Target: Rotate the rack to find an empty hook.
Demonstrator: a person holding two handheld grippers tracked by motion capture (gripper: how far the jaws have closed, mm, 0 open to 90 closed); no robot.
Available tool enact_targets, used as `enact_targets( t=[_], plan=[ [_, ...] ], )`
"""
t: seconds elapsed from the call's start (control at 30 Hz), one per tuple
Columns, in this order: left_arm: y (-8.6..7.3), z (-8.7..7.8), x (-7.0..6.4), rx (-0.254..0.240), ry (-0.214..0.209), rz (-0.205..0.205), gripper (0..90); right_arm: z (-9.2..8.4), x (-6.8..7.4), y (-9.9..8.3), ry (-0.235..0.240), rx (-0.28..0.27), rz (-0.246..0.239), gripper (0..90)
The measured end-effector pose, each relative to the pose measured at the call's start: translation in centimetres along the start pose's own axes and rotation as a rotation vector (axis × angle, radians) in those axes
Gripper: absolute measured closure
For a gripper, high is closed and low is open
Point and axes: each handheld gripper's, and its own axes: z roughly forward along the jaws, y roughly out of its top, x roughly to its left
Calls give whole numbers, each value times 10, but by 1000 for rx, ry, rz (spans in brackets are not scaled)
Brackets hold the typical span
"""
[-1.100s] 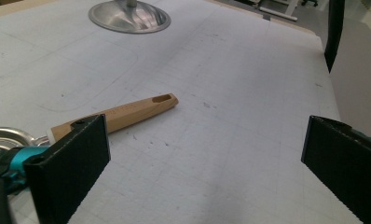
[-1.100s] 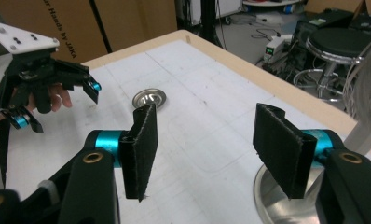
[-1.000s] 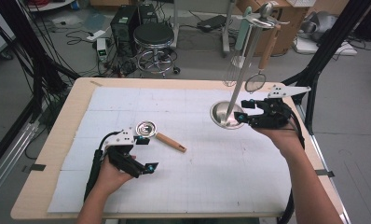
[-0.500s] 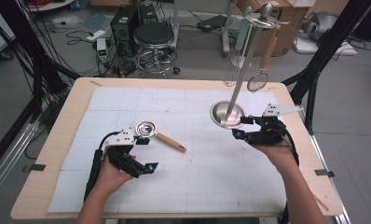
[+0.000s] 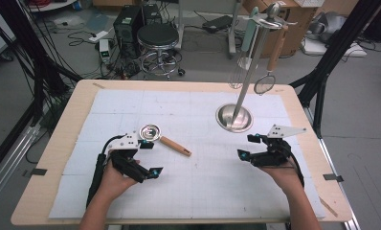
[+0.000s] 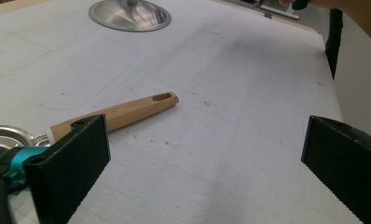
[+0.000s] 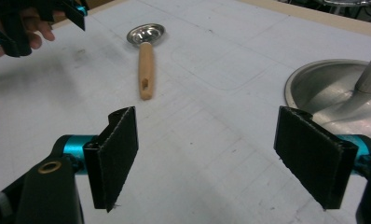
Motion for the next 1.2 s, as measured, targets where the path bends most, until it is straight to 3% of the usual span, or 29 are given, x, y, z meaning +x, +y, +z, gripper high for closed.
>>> enact_targets(
  t=[0.1, 0.27, 0.5, 0.8, 1.2],
  plan=[
    [0, 0, 0, 6, 0, 3, 16, -1, 3, -6, 10, -17, 6, 208],
    [-2, 1, -1, 15, 1, 1, 16, 4, 10, -13, 12, 28, -26, 200],
    [-1, 1, -1, 12, 5, 5, 16, 10, 13, -21, 33, 30, -15, 200],
    [0, 0, -2, 11, 4, 7, 16, 17, 20, -20, 47, 48, -32, 200],
    [-1, 1, -1, 12, 4, 3, 16, 15, 19, -20, 59, 42, -33, 198]
  ],
)
